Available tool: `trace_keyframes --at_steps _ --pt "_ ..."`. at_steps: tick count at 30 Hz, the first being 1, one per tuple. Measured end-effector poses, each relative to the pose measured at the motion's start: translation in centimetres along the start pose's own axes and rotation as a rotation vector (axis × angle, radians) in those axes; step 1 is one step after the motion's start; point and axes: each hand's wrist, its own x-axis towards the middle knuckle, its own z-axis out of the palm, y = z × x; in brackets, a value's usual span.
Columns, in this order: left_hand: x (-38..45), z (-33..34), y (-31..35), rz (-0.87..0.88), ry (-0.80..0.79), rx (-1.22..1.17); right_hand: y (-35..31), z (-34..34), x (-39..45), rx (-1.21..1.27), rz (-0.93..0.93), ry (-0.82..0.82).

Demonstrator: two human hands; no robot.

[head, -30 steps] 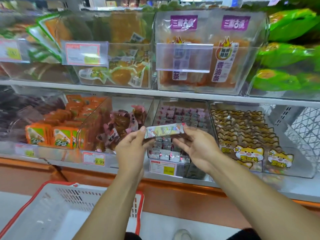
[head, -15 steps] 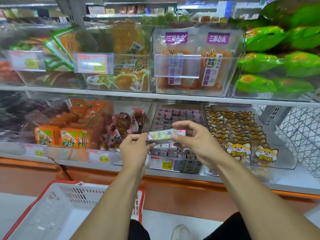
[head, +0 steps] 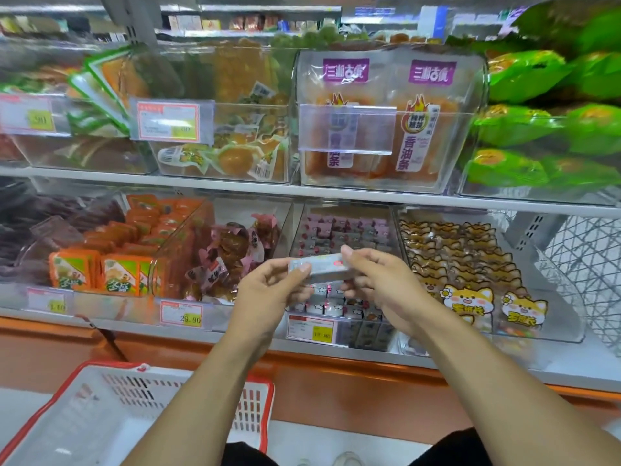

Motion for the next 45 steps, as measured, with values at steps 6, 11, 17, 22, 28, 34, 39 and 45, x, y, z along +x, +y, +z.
trace_keyframes --at_steps 6,11,17,22,28,34,39,45 --pt "0.6 0.3 -0.1 -0.087 0.141 0.111 0.6 -1.4 0.2 0.029 -0.060 -0.120" --pt "0.5 1.4 0.2 -0.179 0.095 0.006 0.7 -1.9 0.1 0.065 -0.016 -0.053" --pt "0.7 2.8 0.1 -0.124 0.013 -0.140 0.9 -2.6 0.1 0.103 0.013 0.070" --pt "0.9 3.2 -0.1 -0.198 0.090 -0.059 0.9 -3.1 -0.2 0.051 -0.025 -0.012" --pt "0.8 3.3 -0.2 -0.119 0.036 0.030 1.3 -3.2 0.1 0.055 -0.009 0.064" --pt "0.7 3.3 -0.5 -0.108 0.023 0.019 1.3 -2.8 0.4 0.119 0.016 0.090" --pt "1.0 3.6 -0.9 -0.061 0.075 0.090 1.1 -2.1 1.5 0.237 -0.069 0.190" --pt "1.9 5.4 -2.0 0.138 0.155 0.439 -0.1 -1.3 6.1 -0.126 -0.292 0.618"
